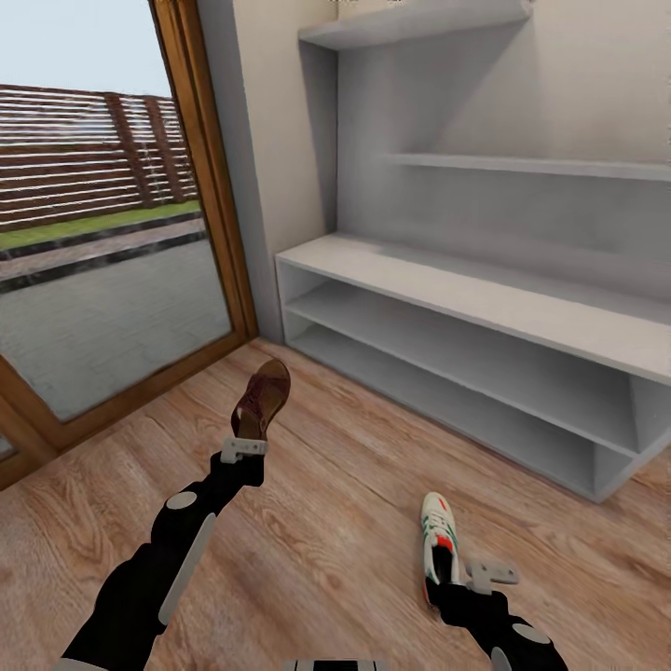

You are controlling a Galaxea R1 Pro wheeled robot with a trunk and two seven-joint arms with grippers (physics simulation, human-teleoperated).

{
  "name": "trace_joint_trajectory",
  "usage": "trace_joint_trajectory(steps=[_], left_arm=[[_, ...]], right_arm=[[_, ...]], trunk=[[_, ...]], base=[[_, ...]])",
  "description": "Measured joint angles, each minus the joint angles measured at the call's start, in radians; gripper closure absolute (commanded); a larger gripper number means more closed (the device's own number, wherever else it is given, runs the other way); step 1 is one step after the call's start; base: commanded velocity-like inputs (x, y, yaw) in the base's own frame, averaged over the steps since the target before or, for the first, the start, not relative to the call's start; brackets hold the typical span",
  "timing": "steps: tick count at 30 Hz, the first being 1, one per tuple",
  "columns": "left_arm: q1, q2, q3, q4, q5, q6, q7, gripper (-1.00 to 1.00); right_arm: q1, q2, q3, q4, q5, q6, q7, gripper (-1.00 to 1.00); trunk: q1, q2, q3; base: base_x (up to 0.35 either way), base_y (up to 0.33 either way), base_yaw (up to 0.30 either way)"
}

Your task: Pick up the two gym shoes and the two sandals from the corridor floor and place them onto the hallstand (shoe rack) in the corridor, making sure they are on the rack and not on the floor. Arrange them so the two gym shoes are next to each other and the two sandals are next to each other.

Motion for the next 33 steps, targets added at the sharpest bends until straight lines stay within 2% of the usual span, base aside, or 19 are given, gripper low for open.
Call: trace_joint_trajectory(steps=[9, 33], left_arm=[[0.000, 0.000, 0.000, 0.000, 0.000, 0.000, 0.000, 1.00], [0.000, 0.000, 0.000, 0.000, 0.000, 0.000, 0.000, 1.00]], right_arm=[[0.000, 0.000, 0.000, 0.000, 0.000, 0.000, 0.000, -1.00], [0.000, 0.000, 0.000, 0.001, 0.000, 0.000, 0.000, -1.00]], trunk=[[0.000, 0.000, 0.001], [0.000, 0.000, 0.001]], base=[[-0.184, 0.000, -0.004], [-0.005, 0.000, -0.022]])
